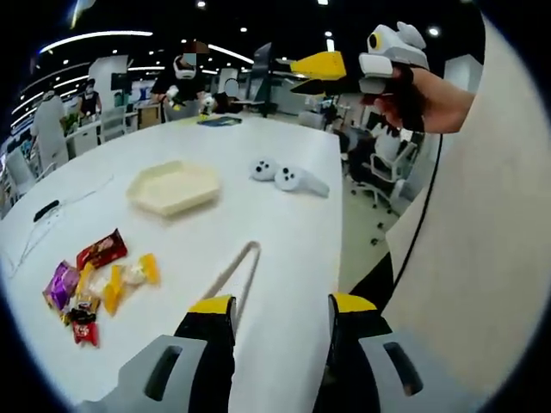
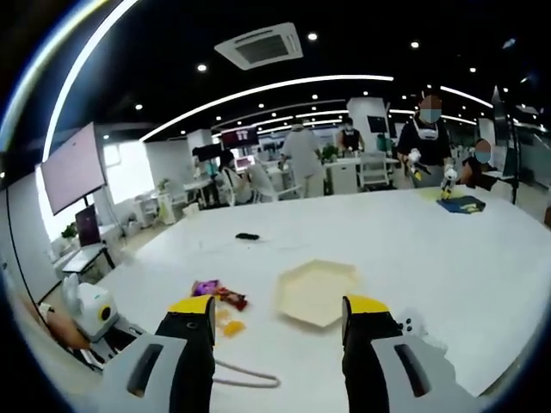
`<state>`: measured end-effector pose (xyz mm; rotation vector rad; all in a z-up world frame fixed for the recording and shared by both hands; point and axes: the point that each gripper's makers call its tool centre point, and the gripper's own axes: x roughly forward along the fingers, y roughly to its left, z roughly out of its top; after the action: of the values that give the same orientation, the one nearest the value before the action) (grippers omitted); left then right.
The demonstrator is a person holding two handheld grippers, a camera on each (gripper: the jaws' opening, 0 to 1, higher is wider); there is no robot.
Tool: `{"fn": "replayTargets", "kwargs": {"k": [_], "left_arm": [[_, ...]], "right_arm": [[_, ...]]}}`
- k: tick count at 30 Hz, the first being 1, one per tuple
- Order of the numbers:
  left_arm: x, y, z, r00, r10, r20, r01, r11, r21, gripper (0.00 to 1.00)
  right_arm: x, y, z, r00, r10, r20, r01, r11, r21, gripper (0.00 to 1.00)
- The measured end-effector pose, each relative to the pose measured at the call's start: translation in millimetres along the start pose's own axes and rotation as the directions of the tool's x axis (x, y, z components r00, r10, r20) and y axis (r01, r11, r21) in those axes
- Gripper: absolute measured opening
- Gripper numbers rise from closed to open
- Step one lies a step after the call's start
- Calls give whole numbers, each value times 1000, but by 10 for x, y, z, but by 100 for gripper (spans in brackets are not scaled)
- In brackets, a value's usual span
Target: Place the target food into the container with the food tongs after gripping and lifting it, then release it inside without dropping or visibly crushing the food.
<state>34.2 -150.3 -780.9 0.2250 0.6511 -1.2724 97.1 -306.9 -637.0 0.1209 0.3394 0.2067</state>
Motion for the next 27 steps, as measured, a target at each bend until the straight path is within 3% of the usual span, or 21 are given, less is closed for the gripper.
{"fn": "replayTargets", "kwargs": {"k": [16,27], "left_arm": [[70,59,-125,999,-14,-43,13,1000,-18,42],[153,49,-117,999,-26,-34,25,999,-27,42]], "right_arm": [[-34,-61,-13,1000,-29,-1,29,1000,3,58],[-18,-47,62,1000,-24,5,24,999,-27,58]]}}
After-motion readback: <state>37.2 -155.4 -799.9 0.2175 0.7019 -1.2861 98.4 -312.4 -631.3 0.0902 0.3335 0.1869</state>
